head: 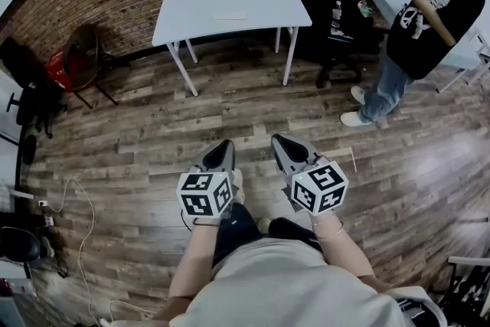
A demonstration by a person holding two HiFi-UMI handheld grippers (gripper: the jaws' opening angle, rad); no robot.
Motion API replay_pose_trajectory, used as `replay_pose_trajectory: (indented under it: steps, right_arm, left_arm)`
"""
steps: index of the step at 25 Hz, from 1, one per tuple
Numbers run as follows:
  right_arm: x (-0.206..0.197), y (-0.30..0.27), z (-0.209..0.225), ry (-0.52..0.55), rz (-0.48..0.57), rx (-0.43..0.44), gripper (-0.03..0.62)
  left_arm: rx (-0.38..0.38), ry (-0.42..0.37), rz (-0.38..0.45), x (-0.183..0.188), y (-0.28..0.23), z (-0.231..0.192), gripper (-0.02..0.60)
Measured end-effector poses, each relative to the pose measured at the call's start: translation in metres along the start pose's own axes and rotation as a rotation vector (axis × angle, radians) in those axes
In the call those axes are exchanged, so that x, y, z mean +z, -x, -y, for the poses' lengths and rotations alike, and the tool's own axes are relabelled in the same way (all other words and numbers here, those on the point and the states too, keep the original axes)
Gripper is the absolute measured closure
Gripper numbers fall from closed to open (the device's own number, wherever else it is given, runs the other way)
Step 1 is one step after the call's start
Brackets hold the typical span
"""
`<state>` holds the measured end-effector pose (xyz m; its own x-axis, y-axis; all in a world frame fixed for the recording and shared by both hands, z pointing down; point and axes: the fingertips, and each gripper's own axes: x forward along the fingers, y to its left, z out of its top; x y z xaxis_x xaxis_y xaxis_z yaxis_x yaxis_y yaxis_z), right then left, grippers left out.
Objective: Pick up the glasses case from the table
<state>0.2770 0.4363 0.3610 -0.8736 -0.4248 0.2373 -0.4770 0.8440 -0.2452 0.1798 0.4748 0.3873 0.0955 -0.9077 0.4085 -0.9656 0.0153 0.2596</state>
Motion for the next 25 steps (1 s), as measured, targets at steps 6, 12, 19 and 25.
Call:
replay_pose_trajectory:
  steps: [6, 12, 19, 25]
  right_arm:
    - [0.015, -0.062, 0.021, -0.011, 0.004, 0.023, 0.595]
    - [0.045, -0.151, 0.039, 0.012, -0.004, 0.008, 0.595]
    - [0.086, -0.246, 0.063, 0.008, 0.022, -0.047, 0.595]
    - [0.096, -0.289, 0.074, -0.022, 0.014, -0.08, 0.595]
  left_arm:
    - [-0.036, 0.007, -0.011, 0.018, -0.046, -0.035, 0.565]
    - [-0.059, -0.022, 0.009, 0.08, -0.099, -0.099, 0.565]
    - [-0.115, -0.066, 0.013, 0.145, -0.157, -0.169, 0.565]
    - [-0.163, -0.048, -0.019, 0.159, -0.189, -0.204, 0.565]
